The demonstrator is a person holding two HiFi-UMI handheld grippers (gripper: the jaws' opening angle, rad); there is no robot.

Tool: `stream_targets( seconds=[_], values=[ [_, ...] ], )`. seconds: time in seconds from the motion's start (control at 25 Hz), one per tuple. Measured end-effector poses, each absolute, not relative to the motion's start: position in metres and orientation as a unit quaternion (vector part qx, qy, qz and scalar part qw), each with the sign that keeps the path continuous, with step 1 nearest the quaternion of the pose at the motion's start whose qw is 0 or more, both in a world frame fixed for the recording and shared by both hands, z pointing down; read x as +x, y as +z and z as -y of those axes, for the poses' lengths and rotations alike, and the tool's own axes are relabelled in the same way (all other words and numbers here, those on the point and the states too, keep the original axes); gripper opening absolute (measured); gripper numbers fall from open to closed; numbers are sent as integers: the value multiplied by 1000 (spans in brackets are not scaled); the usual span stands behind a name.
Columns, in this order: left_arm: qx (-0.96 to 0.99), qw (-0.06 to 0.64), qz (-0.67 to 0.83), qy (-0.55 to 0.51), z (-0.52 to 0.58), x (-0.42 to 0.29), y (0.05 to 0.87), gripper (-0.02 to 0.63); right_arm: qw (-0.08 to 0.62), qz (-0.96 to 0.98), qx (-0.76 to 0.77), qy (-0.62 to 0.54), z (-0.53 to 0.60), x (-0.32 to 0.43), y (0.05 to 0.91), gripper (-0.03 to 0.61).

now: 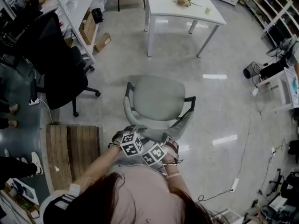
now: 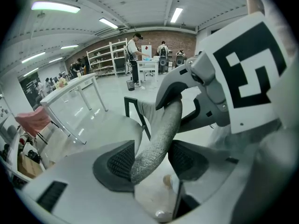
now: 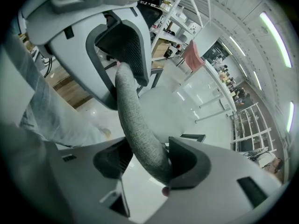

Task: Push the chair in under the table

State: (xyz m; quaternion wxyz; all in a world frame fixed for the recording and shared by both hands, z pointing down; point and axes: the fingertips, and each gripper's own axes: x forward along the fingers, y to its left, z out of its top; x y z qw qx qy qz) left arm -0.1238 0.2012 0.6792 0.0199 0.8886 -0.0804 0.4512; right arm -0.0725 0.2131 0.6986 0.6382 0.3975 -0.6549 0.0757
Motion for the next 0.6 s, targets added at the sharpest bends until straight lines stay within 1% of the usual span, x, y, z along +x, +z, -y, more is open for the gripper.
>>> stream_targets(
  seconds=[0.6],
  values=[
    [893,19,57,447,-152,-109,679,218,662,627,402,79,-160,-54,704,245]
  ],
)
